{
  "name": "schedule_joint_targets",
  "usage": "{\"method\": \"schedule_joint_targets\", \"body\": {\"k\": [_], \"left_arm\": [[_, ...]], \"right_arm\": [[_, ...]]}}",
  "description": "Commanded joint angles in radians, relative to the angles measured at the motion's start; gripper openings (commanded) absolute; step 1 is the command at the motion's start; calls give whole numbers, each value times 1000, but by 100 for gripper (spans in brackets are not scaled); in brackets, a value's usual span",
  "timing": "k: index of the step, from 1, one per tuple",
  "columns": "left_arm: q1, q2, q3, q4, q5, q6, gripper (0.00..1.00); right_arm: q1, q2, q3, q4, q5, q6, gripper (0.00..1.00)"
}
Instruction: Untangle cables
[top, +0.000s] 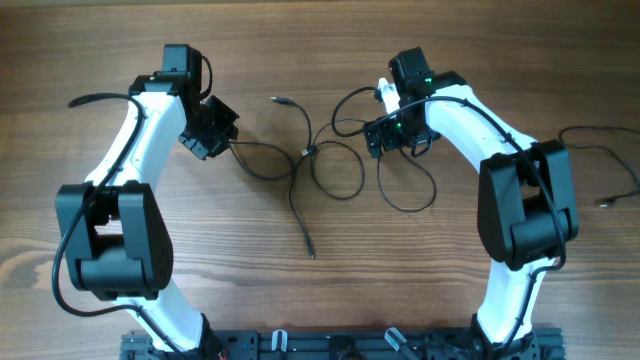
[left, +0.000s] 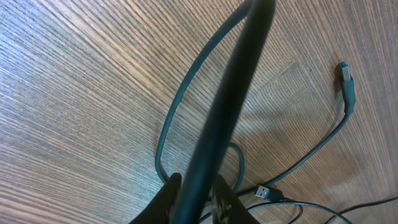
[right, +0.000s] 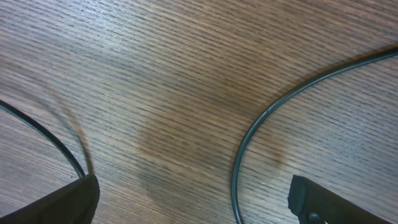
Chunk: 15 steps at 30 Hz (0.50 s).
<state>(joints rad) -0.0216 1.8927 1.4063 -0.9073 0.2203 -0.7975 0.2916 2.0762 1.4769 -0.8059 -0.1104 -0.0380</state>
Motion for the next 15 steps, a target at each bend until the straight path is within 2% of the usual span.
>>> {"method": "schedule_joint_targets", "body": {"k": [1,7,10,15], "left_arm": [[-8,2,0,2,-13,5,17],[-8,2,0,2,-13,5,18],[-8,2,0,2,-13,5,19],[-8,2,0,2,-13,5,19]], "right_arm": [[0,29,-11,3,-158,-26,100],[4,30,-119,40,-192,-42,100],[13,30,-164,58,-195,-100,100],[56,30,-171,85,-194,-115,100]]}}
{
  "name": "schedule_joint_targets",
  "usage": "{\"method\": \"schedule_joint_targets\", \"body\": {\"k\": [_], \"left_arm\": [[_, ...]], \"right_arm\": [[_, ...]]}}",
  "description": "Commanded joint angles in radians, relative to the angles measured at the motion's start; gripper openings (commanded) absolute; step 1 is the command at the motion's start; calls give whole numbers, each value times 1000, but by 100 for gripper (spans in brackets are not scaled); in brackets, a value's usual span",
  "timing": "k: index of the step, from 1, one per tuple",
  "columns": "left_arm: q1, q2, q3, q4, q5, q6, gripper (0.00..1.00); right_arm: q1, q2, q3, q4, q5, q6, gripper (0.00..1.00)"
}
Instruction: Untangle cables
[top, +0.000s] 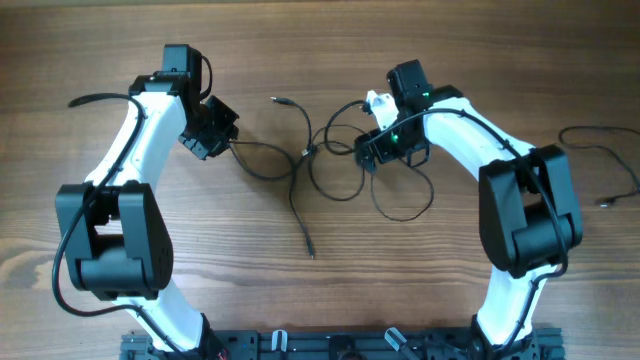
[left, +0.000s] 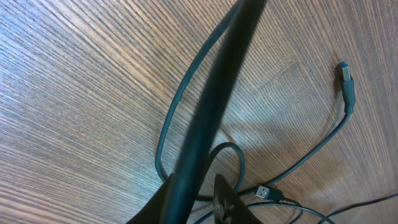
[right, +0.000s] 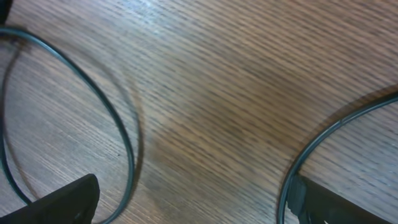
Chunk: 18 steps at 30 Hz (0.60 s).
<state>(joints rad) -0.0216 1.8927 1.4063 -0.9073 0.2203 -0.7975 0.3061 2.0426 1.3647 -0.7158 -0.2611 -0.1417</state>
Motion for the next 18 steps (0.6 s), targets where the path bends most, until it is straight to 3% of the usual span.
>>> {"method": "schedule_joint_targets", "body": {"k": [1,8,18], "left_arm": [[-8,2,0,2,-13,5,19],[-8,2,0,2,-13,5,24],[-8,2,0,2,-13,5,26]], "right_arm": [[74,63,-59,4,-7,44,100],[200,63,-64,18,288,171,100],[203,63,-169,119,295,169,100]]}}
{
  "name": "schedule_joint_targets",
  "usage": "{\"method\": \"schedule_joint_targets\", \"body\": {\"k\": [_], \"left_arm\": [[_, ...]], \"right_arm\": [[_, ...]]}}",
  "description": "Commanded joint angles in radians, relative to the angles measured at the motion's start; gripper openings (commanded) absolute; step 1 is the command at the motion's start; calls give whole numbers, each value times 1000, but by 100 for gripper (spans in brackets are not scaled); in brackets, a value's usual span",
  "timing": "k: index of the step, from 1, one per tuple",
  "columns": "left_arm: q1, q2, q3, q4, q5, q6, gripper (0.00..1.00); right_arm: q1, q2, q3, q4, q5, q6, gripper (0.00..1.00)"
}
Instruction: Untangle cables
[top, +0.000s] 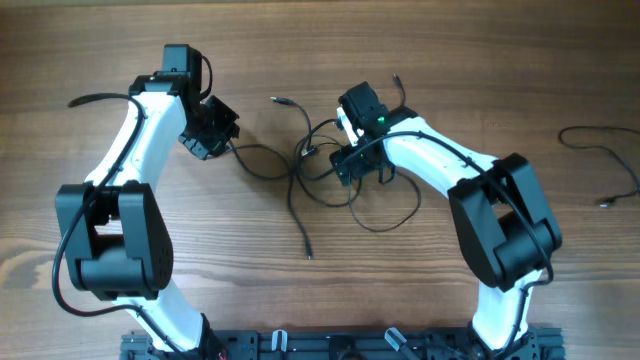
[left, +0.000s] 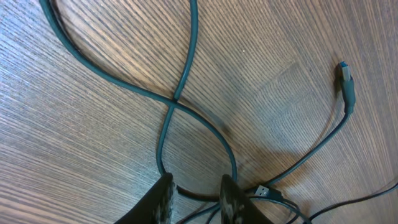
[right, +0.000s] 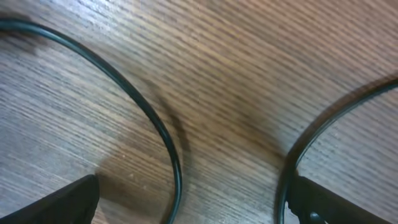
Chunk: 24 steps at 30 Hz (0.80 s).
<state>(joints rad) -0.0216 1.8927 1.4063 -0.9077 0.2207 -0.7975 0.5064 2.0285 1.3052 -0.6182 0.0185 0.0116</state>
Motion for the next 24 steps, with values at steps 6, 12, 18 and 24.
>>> {"method": "schedule_joint_targets", "body": {"k": [6,12,18,24], "left_arm": [[-8,2,0,2,-13,5,29],[-8,2,0,2,-13,5,34],[-7,2,0,-10,-13,6,56],[-7,2,0,-9,-13,5,100]], "right_arm": [[2,77,-214,111,31,17,100],[2,77,-241,158,-36,17,100],[2,77,-241,196,-60,14,85],[-8,77,-240,224,117,39,8]]}}
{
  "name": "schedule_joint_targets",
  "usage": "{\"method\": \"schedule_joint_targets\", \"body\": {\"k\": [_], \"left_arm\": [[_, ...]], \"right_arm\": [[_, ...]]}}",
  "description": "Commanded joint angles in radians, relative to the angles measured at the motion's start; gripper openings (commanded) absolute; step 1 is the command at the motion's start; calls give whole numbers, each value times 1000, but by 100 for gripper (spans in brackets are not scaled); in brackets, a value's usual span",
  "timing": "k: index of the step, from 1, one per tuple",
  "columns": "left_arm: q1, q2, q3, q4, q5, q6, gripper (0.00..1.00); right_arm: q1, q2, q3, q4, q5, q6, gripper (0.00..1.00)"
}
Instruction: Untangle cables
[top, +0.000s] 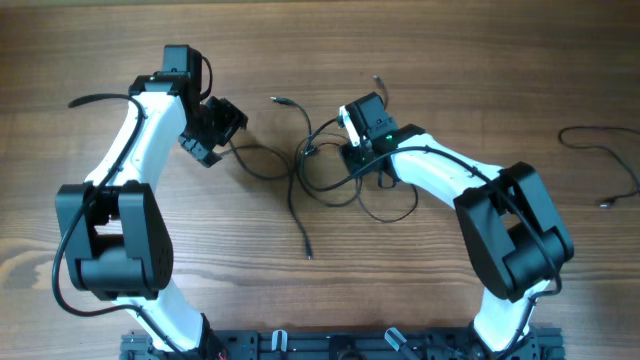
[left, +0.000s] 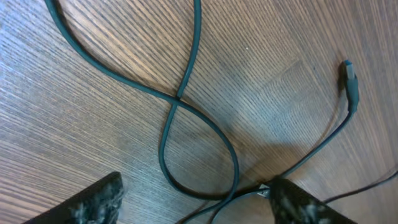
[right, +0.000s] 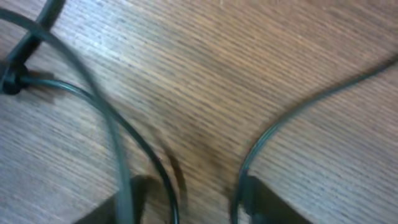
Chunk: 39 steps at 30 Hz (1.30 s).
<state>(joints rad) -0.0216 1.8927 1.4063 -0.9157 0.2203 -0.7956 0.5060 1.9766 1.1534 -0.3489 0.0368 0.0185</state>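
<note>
A tangle of thin dark cables (top: 318, 165) lies mid-table, with one plug (top: 277, 100) at the back and a loose end (top: 308, 252) towards the front. My left gripper (top: 218, 128) stands open just left of it. In the left wrist view the left gripper (left: 196, 200) has its fingers wide apart, and a teal cable (left: 194, 50) crosses itself on the wood ahead, its plug (left: 351, 78) at the right. My right gripper (top: 356, 152) sits low on the tangle's right side. In its wrist view the right gripper (right: 186, 200) is part-way narrowed, with a black strand (right: 146, 152) between the fingers.
A separate thin cable (top: 600, 155) lies at the far right of the wooden table (top: 480, 60). A cable loop (top: 390, 205) trails right of the right gripper. Both arm bases stand at the front edge.
My left gripper has opened from nearly shut to wide apart. The right gripper's fingers stand closer together than before, and it has shifted slightly within the tangle.
At first my left gripper held the teal cable raised across its camera while the right gripper stood open, right of the tangle. The right gripper then stood further left, reaching the tangle. The teal cable later lay on the wood, and now the left gripper is open.
</note>
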Motion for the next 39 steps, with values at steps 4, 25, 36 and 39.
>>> {"method": "schedule_joint_targets", "body": {"k": [4,25,36,39], "left_arm": [[-7,2,0,-1,-13,3,100],[-7,2,0,-1,-13,3,100],[-7,2,0,-1,-13,3,100],[-7,2,0,-1,-13,3,100]], "right_arm": [[-167,124,-6,-103,222,41,4],[-858,291,355,556,8,-249,6],[-763,288,440,205,-112,57,100],[-706,264,440,169,30,-39,100]]}}
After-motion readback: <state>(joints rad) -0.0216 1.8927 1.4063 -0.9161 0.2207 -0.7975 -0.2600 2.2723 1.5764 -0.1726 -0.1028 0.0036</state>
